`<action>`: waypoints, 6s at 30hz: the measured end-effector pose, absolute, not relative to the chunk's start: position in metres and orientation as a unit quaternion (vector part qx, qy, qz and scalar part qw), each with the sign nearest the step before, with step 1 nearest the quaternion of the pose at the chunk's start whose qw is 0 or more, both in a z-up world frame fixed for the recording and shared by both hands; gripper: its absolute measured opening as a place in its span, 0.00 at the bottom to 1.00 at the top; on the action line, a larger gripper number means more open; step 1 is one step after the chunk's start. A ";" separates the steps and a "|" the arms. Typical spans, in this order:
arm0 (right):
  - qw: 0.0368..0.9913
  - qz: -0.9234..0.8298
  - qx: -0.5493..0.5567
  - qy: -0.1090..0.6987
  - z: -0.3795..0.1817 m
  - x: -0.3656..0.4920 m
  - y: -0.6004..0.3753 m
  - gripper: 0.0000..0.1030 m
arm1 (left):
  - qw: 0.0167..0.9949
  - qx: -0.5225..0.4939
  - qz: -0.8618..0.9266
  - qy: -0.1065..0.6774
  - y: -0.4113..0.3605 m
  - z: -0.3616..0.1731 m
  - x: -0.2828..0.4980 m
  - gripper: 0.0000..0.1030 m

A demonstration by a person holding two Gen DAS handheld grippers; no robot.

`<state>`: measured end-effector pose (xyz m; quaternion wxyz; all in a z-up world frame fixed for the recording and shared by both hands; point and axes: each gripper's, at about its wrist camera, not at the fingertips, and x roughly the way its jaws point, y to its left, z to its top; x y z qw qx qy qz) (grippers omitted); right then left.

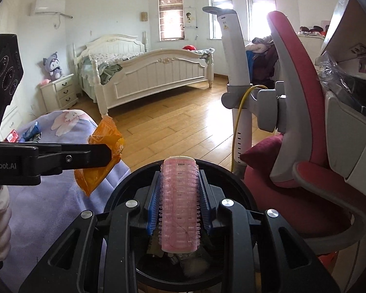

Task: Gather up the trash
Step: 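Carry pink roller and orange bag to the black bin and release both, then grasp the gold wrapper with the right tool while the left grasps the spray bottle, then carry gold wrapper and spray bottle over the black bin and release both, then grasp the blue packet with the right tool while the left grasps the red milk box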

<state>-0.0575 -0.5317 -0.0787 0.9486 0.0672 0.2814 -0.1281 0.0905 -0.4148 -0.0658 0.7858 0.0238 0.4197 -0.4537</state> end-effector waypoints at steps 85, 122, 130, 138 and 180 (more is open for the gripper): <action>0.882 0.235 0.095 0.398 -0.059 0.015 -0.322 0.08 | 0.870 0.089 -0.286 0.391 -0.086 -0.056 0.108 0.25; 0.945 -0.136 0.053 0.292 -0.090 -0.069 -0.537 0.08 | 0.789 0.046 -0.506 0.346 -0.421 -0.031 0.073 0.25; 0.943 -0.133 0.065 0.299 -0.100 -0.062 -0.545 0.08 | 0.782 0.028 -0.493 0.379 -0.437 -0.049 0.093 0.25; 0.939 -0.135 0.076 0.308 -0.106 -0.059 -0.552 0.08 | 0.778 0.024 -0.489 0.394 -0.450 -0.060 0.100 0.25; 0.958 -0.008 0.044 0.282 -0.025 -0.027 -0.423 0.70 | 0.950 0.032 -0.113 0.289 -0.156 0.014 0.117 0.95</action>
